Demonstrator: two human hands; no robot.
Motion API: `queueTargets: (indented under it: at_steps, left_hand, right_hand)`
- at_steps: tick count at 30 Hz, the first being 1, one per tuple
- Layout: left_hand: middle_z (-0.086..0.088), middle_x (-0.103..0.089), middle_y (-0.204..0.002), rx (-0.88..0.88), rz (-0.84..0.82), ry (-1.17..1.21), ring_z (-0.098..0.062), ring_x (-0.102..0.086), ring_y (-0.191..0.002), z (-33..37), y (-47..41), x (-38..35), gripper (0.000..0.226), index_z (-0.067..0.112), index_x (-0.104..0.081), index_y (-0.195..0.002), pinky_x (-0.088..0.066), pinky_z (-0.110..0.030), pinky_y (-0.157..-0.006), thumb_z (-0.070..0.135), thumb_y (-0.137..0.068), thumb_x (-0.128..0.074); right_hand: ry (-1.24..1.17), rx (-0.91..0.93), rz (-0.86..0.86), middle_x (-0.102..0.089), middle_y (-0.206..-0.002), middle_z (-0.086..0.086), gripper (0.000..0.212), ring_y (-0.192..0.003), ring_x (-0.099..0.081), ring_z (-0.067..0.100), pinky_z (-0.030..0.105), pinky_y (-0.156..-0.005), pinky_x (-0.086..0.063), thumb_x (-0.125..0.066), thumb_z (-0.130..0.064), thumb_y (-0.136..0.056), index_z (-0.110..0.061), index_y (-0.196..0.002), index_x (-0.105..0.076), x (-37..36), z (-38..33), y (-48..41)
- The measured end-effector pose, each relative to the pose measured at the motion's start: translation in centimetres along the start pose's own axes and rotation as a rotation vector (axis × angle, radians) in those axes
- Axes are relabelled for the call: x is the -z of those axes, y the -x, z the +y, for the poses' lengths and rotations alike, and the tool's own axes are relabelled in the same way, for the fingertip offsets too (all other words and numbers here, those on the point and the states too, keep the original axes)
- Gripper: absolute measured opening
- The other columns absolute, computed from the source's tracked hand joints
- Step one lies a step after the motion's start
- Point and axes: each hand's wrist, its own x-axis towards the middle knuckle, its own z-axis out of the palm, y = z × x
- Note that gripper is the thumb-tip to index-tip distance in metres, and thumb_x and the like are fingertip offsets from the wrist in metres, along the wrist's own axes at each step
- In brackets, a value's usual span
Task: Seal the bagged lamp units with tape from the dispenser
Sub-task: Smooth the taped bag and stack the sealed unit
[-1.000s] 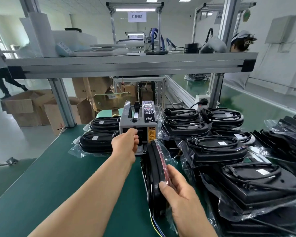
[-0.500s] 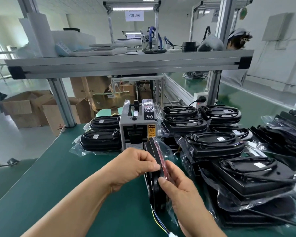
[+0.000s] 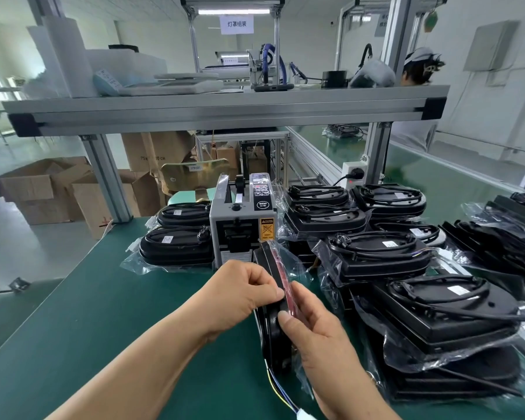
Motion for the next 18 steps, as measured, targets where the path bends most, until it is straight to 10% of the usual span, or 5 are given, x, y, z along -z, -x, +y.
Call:
queueTargets:
  at_steps: [10,18]
  left_hand:
    - [0.017,-0.051,-0.053,0.01,0.161,-0.209,-0.001,-0.041,-0.046,-0.6,0.0,-0.3,0.026,0.027,-0.063,-0.075,-0.035,-0.016,-0.045,0.046,-0.065,-0.078]
    - [0.006,-0.058,-0.07,0.082,0.323,0.163,0.003,-0.049,-0.051,-1.5,-0.3,-2.6,0.02,0.018,-0.065,-0.086,-0.04,-0.01,-0.048,0.029,-0.079,-0.079]
  right_hand:
    - [0.038,-0.006,-0.005,-0.066,-0.106,-0.038,0.048,-0.1,-0.064,-0.011,0.017,-0.088,-0.045,-0.06,-0.012,-0.097,-0.054,-0.116,-0.048,0.1,0.2,-0.1]
    - [0.047,-0.03,-0.01,-0.069,-0.106,-0.032,0.046,-0.1,-0.065,-0.009,0.02,-0.088,-0.046,-0.06,-0.011,-0.097,-0.054,-0.113,-0.055,0.2,-0.1,0.0]
